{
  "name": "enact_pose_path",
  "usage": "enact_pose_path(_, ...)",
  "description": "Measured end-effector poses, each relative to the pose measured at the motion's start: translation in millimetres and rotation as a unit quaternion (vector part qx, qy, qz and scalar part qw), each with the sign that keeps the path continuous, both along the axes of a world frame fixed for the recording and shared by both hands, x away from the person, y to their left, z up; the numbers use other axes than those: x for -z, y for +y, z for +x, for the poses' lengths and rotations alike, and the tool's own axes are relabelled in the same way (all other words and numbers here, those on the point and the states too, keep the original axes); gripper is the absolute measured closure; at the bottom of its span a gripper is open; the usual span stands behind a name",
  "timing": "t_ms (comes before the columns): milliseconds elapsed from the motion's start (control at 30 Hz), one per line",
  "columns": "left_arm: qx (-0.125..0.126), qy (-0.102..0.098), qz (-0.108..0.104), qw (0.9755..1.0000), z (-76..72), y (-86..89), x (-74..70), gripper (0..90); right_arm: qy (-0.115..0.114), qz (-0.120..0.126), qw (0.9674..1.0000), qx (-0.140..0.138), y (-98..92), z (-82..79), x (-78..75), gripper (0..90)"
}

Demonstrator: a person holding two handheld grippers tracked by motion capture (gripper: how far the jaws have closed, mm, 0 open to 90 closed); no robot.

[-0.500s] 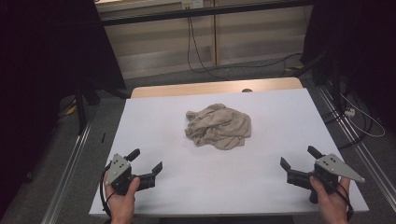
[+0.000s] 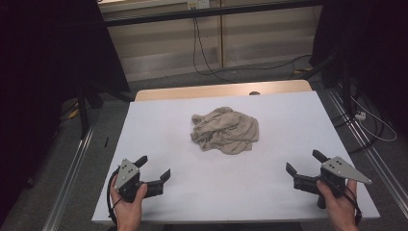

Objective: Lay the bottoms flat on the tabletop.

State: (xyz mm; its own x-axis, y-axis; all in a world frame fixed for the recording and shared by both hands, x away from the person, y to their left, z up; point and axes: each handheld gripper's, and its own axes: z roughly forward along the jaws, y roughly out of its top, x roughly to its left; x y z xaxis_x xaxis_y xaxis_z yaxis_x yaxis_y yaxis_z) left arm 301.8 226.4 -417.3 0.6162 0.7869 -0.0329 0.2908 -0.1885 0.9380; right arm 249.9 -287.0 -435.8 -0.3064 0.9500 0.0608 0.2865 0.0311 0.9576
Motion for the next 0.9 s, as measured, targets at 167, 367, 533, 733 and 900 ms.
enact_pose_path(167, 0.016, 0.003, 0.016, 0.9997, -0.9, -5.0, 0.5, 5.3, 0.012, -0.01, 0.9998, -0.012, 4.9, 0.5, -0.9, 1.0)
enact_pose_path(367, 0.06, 0.019, 0.025, 0.9977, -0.4, -20.1, 0.5, 4.5, 0.021, -0.029, 0.9993, -0.004, 12.6, 5.3, 0.1, 3.9)
enact_pose_path(533, 0.073, 0.035, 0.032, 0.9962, 5.2, -27.6, 2.8, 4.4, 0.031, -0.015, 0.9988, -0.036, 20.8, 7.6, 0.9, 3.2)
enact_pose_path(733, 0.077, 0.04, 0.033, 0.9957, 12.8, -34.3, 4.7, 3.9, 0.032, -0.025, 0.9969, -0.067, 27.4, 13.3, -0.8, 4.0)
enact_pose_path(900, 0.089, 0.052, 0.033, 0.9941, 19.7, -42.7, 5.5, 4.8, 0.039, -0.031, 0.9953, -0.084, 35.3, 20.7, -4.6, 5.3)
